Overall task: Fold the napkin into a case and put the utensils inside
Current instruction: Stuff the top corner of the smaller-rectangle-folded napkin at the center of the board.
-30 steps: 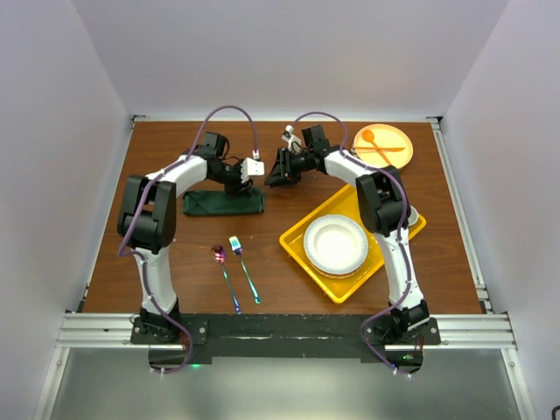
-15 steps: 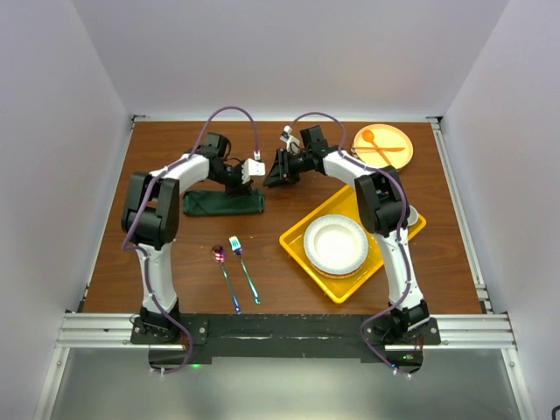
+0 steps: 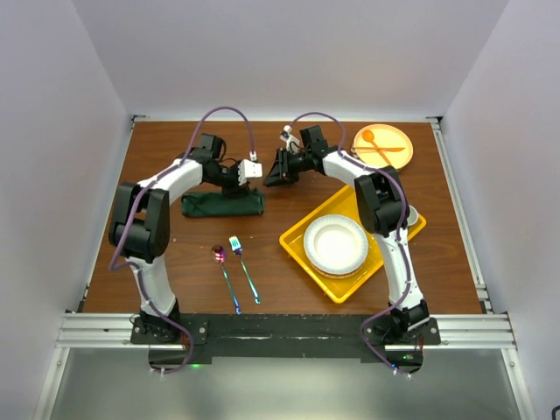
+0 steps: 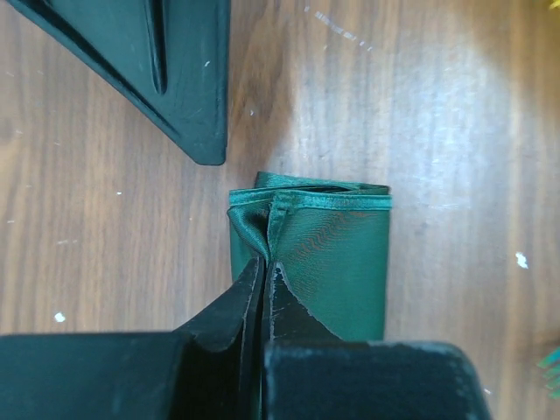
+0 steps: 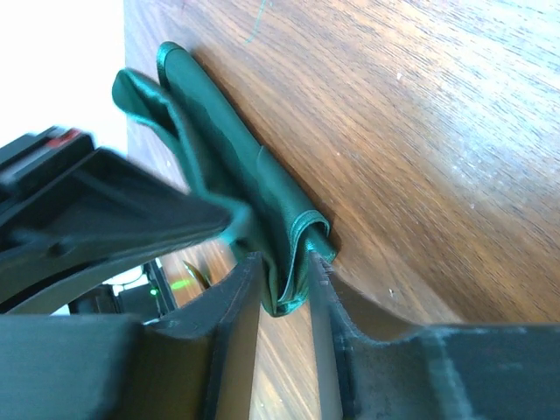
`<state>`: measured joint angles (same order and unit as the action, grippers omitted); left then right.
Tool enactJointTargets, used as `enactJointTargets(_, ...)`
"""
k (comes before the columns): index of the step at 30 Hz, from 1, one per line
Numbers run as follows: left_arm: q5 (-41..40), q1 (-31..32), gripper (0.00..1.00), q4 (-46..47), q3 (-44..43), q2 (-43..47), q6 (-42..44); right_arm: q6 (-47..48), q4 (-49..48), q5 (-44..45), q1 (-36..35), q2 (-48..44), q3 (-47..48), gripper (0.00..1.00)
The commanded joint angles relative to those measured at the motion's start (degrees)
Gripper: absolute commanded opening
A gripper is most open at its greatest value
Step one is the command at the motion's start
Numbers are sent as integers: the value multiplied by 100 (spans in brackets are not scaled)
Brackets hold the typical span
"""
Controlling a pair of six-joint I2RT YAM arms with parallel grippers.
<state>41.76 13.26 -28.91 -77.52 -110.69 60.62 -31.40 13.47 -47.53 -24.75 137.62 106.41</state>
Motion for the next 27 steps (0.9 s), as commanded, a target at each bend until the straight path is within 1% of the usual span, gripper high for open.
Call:
enactJointTargets(1,131,72,0,315,324,522,-85,-226,-231,-107,-91,1,143,22)
enactJointTargets(4,122,116,0,350,482,619,-112,-209,-144,-108,-205,-34,99,16)
enactJointTargets(10,61,160,0,429,852,882,-42,-77,251,155,-372,63,108,11)
enactJointTargets(12,52,169,0,465,1018,970,-15,-16,374,287,-372,124,187,10)
enactJointTargets(17,-36,212,0,579,1344,1216,46,-51,323,244,-381,221,275,10)
enactJointTargets(21,-246,274,0,1026,1721,1427,-50,-7,270,139,-434,134,328,10)
enactJointTargets(26,-414,309,0,1334,1863,1445,-366,186,392,68,-539,10,328,10)
enactJointTargets(27,-458,318,0,1465,1889,1437,-410,230,541,86,-548,28,363,11)
